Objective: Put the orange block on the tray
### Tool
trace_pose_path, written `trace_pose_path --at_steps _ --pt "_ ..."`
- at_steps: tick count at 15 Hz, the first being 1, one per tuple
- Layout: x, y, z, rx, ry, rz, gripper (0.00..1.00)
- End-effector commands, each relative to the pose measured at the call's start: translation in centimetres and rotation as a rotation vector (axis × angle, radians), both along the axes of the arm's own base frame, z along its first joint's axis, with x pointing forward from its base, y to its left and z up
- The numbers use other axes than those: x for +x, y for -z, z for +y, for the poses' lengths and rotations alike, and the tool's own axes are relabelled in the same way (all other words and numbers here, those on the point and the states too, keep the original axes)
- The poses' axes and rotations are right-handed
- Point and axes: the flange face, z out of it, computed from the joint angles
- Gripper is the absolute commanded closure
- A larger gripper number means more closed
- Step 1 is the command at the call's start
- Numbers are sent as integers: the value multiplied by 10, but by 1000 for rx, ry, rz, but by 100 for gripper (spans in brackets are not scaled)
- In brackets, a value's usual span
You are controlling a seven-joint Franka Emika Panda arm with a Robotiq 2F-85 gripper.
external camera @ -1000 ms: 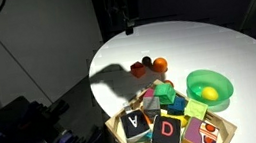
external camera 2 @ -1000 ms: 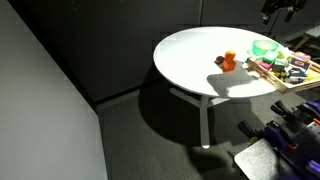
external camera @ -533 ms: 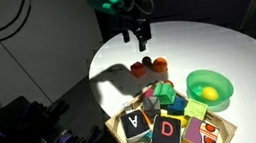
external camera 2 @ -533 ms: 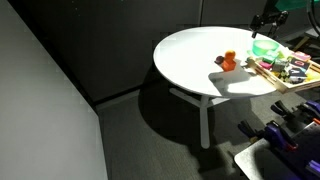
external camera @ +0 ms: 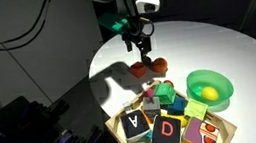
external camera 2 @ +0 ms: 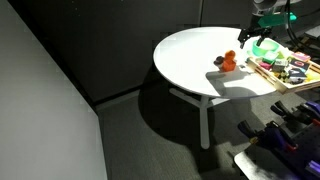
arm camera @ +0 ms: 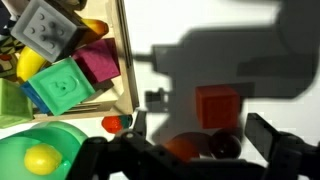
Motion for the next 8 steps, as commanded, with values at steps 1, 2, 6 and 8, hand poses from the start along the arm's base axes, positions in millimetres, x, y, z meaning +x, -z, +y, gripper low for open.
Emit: trace_pose_path --at_steps 1,2,6,8 --pt "22 25 3 6 39 -4 0" --pt "25 33 4 9 49 -3 0" --pt "39 64 10 20 93 6 0" --pt "44 75 14 14 88 12 0"
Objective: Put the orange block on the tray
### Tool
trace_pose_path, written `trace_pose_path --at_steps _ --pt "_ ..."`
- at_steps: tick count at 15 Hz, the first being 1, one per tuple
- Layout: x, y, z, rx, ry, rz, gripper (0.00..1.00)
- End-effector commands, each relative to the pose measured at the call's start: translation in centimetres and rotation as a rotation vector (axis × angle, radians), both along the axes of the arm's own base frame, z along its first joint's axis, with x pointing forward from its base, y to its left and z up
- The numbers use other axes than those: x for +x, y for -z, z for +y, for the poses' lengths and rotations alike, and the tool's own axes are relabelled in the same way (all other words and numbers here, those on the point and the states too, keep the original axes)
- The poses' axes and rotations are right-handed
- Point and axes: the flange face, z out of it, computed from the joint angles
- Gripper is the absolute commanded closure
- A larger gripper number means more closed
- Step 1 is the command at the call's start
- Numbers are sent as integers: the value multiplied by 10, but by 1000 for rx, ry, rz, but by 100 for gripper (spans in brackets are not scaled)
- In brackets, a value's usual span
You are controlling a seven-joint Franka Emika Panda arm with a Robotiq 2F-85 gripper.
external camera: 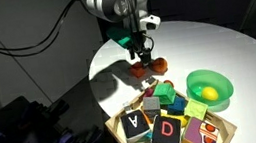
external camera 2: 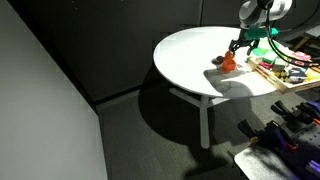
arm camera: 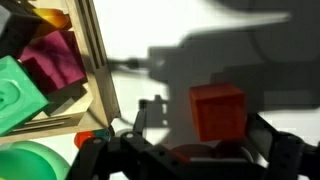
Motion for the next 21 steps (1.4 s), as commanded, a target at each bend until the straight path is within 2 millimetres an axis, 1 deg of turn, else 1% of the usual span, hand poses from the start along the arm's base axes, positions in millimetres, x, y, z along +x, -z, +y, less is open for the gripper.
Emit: trace_pose_path --at_steps 1,9,15,16,17,19,21 --pt "18 14 7 -3 20 -5 0" --pt "37 39 26 -24 -26 20 0" --pt "44 56 29 -42 -32 34 0" --pt "45 58 29 -42 -28 39 25" --pt "45 59 28 -46 -25 41 26" --pt "45 57 28 -50 -19 46 42" --pt "44 46 28 -52 -12 44 60"
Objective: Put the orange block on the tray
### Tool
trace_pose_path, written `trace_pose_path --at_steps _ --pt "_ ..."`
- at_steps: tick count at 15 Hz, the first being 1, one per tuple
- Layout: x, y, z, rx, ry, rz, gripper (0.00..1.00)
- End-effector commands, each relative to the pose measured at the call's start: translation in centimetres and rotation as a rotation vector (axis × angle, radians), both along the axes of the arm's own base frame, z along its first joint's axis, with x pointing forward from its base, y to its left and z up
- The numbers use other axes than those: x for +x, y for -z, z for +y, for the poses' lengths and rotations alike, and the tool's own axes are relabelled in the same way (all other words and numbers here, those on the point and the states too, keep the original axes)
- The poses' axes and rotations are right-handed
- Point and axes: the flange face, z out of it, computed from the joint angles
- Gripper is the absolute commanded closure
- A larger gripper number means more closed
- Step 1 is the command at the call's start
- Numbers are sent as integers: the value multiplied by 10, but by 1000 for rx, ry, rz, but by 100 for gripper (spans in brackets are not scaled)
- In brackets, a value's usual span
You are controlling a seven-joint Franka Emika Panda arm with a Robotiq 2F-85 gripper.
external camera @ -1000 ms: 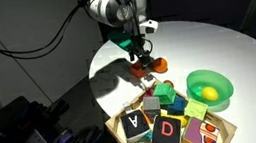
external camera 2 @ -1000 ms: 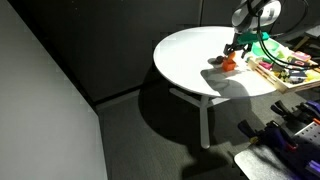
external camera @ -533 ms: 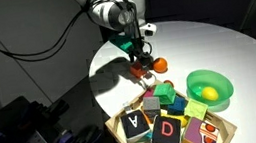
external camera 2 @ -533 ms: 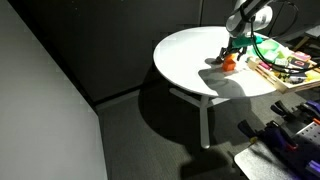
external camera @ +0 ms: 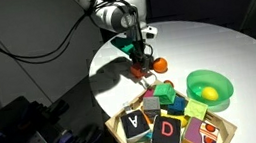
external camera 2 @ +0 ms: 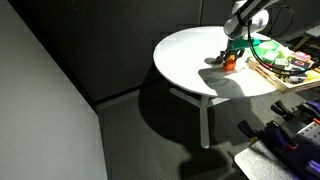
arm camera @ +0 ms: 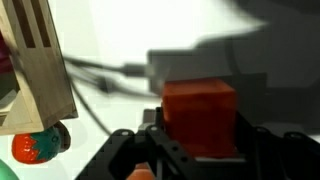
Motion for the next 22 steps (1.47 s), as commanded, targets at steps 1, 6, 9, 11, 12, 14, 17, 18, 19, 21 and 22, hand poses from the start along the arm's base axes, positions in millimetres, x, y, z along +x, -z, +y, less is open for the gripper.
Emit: trace_pose_path --at_steps 1,6,9,11,12,14,17,18,19,21,22 --pt "3 -23 -1 -21 31 8 66" --pt "-12 -70 -14 1 82 49 73" --pt "-23 -99 -32 -18 143 65 75" --pt "-33 -115 -47 -30 180 73 75" --pt "-39 -122 -55 -32 196 75 75" --pt "-51 -133 -69 -36 215 74 75" --pt "-69 -146 -92 -33 245 66 75" --pt "-76 -149 -101 -35 256 62 75" --pt "-82 -151 -110 -36 265 61 75" --pt "-94 -156 -130 -35 290 52 75" --pt "-99 -157 -141 -35 304 48 75"
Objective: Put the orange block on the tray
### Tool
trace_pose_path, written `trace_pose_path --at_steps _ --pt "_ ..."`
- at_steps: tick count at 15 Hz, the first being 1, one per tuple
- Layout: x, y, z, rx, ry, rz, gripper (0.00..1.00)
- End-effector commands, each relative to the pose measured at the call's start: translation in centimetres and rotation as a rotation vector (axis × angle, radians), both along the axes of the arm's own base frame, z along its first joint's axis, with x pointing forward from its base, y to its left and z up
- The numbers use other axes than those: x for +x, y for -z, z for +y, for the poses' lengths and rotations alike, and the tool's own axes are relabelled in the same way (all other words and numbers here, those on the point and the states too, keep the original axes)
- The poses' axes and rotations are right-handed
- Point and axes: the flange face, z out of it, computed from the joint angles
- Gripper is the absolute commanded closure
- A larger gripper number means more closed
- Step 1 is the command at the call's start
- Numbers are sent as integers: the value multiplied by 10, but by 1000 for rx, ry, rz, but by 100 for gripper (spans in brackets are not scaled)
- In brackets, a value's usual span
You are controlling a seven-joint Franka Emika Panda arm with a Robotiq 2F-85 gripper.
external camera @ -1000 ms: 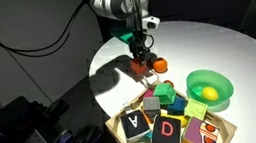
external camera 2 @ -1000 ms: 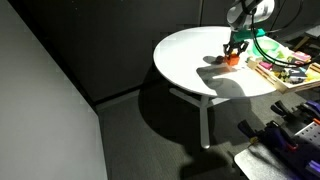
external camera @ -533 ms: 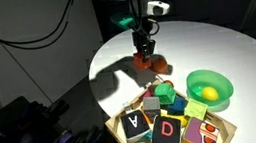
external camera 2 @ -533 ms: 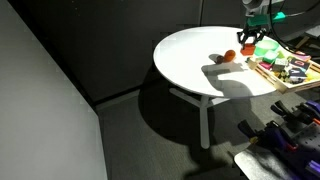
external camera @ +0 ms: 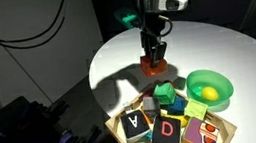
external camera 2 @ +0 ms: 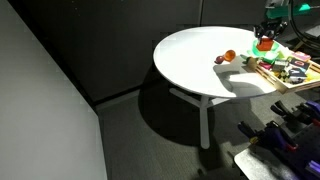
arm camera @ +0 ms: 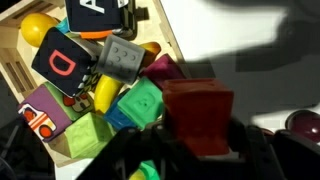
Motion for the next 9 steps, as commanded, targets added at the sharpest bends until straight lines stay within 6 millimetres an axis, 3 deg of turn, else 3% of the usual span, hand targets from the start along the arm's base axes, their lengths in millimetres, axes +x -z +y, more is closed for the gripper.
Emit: trace_pose_path --at_steps 1,5,9 --pt "-26 -12 -31 0 35 -11 75" --pt "-43 -8 -70 3 69 -17 75" --pt "-60 3 -96 -2 59 -9 75"
